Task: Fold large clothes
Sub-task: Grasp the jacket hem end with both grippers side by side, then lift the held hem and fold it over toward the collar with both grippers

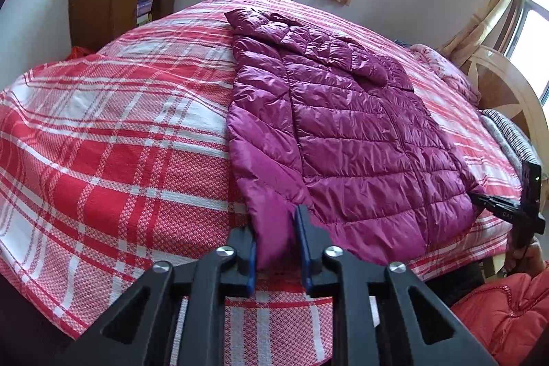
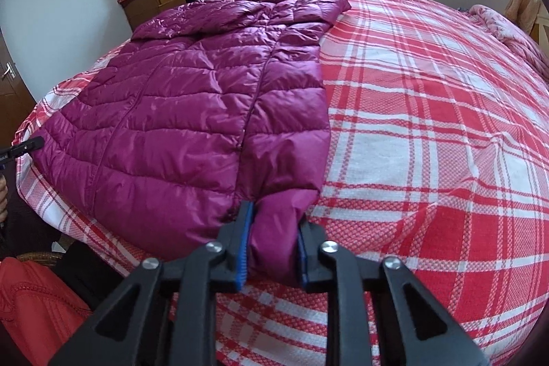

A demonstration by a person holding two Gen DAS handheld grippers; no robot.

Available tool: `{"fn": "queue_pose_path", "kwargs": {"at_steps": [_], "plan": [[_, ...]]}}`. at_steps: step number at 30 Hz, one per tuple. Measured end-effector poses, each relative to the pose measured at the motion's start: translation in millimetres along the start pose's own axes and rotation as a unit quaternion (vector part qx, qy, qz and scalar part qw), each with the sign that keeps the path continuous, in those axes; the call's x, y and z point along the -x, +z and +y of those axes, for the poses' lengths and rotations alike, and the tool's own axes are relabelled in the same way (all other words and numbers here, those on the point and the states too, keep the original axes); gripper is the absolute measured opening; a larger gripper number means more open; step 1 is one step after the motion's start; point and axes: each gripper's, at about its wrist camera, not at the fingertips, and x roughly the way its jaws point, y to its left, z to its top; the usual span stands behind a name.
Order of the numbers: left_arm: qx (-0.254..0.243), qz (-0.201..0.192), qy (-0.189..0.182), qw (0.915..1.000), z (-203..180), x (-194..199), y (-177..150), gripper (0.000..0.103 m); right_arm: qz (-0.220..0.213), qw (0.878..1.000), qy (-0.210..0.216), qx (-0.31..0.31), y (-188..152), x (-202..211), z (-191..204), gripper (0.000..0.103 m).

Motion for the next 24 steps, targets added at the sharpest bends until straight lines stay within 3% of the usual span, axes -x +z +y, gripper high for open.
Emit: {"fn": "queue_pose_path", "kwargs": {"at_steps": [3, 13, 24], "plan": [[0.026, 0.004, -0.029, 0.9992, 4, -2, 0, 0.005, 0.003, 0.999, 0.034, -0.028, 3, 3, -6, 0.013], [-0.050, -0.068, -0.078, 0.9934, -44, 44, 18, 0.003, -0.056, 0.992, 0.106, -0.045, 19, 56, -1, 0.010], [-0.067, -0.104, -0.175, 0.9768, -70, 91, 27, 0.003, -0.080, 0.989, 0.116, -0.052, 17, 113, -12, 0.010]]}}
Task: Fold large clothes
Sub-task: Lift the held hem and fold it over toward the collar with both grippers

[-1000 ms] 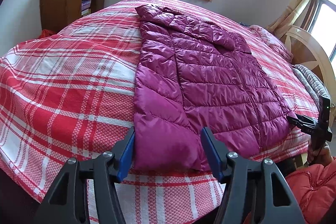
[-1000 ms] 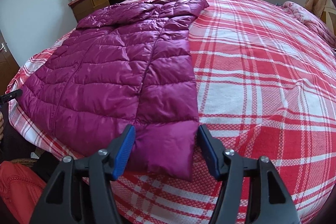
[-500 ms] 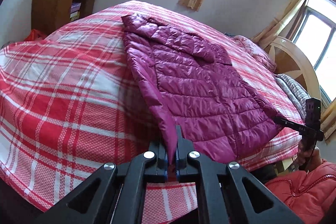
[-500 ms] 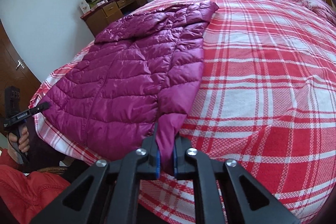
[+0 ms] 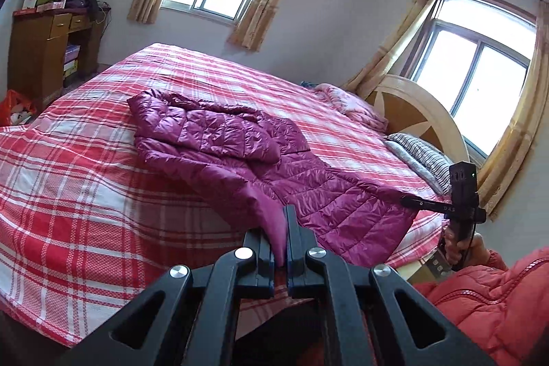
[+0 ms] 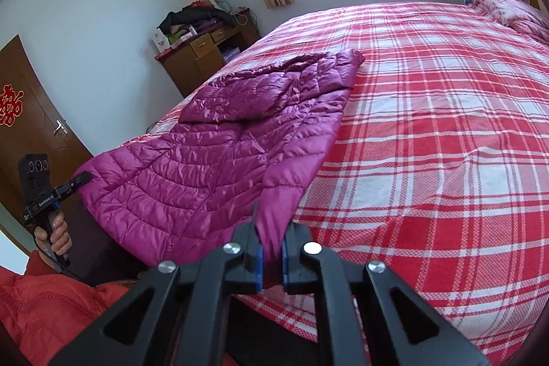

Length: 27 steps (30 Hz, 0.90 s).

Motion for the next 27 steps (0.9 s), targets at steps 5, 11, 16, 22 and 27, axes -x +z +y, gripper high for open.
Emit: {"fn": "queue_pose_path", "kwargs": {"at_steps": [5, 11, 16, 22, 27], "plan": [[-0.010, -0.017, 0.007, 0.9998, -13, 13, 4, 0.003, -0.024, 1.000, 0.005, -0.003, -1, 36, 2, 0.010], [0.062, -0.029, 0.042, 0.9968, 9, 2, 35, 0.003, -0.058, 0.996, 0.046, -0.043, 36, 41, -17, 0.010], [0.100, -0.040, 0.100, 0.9892, 37, -21, 71, 0.003, -0.082, 0.993, 0.044, -0.067, 87, 21, -31, 0.010], [0.095, -0.042, 0.160, 0.9816, 53, -50, 98, 0.003, -0.101, 0.989, 0.048, -0.099, 132, -13, -47, 0.010], [0.104, -0.029, 0.181, 0.9776, 67, -75, 104, 0.003, -0.102, 0.989, 0.030, -0.098, 152, -37, -48, 0.010]]}}
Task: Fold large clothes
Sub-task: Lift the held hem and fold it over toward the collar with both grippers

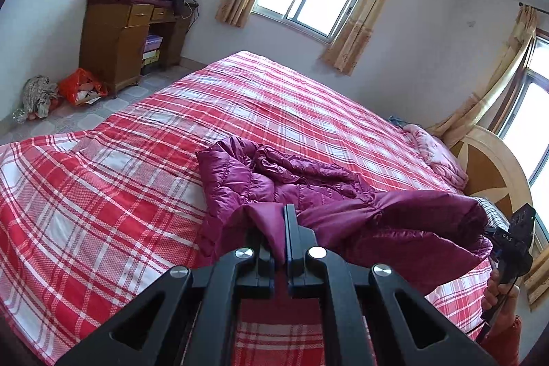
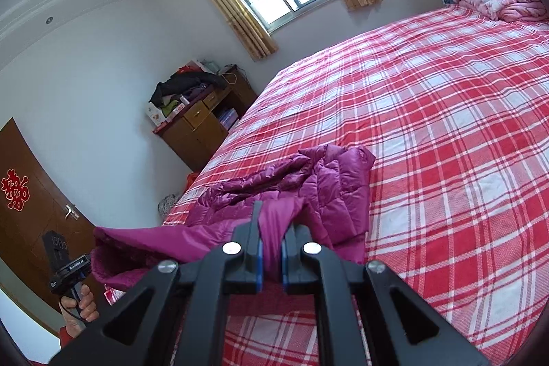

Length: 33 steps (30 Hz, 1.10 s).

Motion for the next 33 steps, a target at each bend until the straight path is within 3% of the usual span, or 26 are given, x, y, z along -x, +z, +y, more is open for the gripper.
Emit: {"fn": "queue_pose_path", "kwargs": {"at_steps": [8, 19, 33], "plan": [[0.019, 0.019, 0.018, 0.9995, 7, -29, 1, 0.003, 0.018, 1.000, -0.014, -0.006, -3, -22, -11, 0.010], [0.014, 0.047, 0.105, 0.9933, 2, -69, 0, 0.003, 0.036, 0.999, -0.033, -0.021, -4, -54, -26, 0.010], [0.000, 0.052, 0.161, 0.9855, -1, -96, 6, 0.003, 0.028, 0.995, -0.092, 0.002, -1, -83, -23, 0.010]]}}
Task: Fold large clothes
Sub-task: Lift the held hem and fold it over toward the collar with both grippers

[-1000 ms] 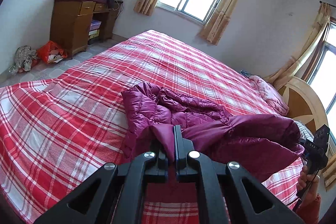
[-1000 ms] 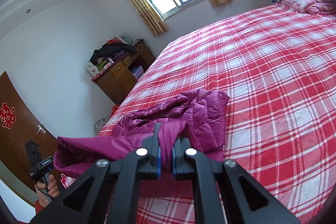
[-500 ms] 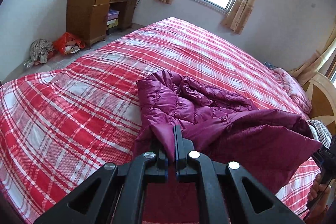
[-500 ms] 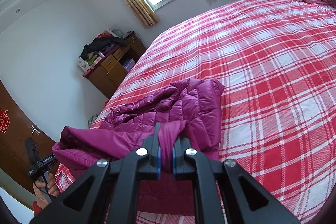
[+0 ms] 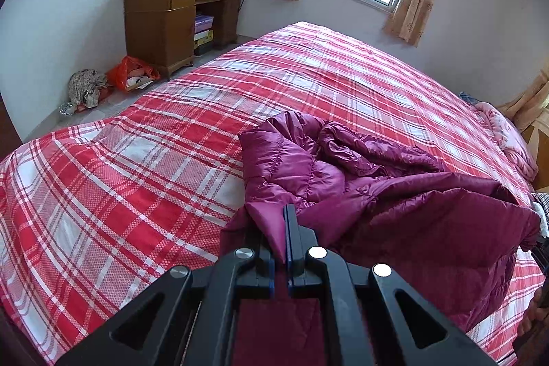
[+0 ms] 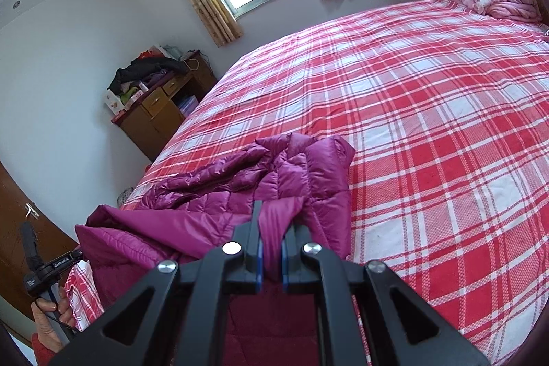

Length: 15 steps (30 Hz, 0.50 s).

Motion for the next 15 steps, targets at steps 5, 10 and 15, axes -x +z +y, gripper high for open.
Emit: {"fn": "queue_pose_path", "kwargs": {"at_steps": [5, 10, 15], "plan": [[0.014, -0.004, 0.003, 0.9999, 0, -8, 3, 0.003, -0.004, 1.000, -0.018, 0.008, 2, -8, 3, 0.010], [0.028, -0.008, 0.006, 0.9996, 0, -18, 10, 0.003, -0.004, 1.000, -0.023, 0.000, 5, -18, 0, 0.010], [0.021, -0.016, 0.016, 0.9995, -10, -34, 35, 0.003, 0.001, 1.000, -0.028, -0.004, 19, -36, -1, 0.010]]}}
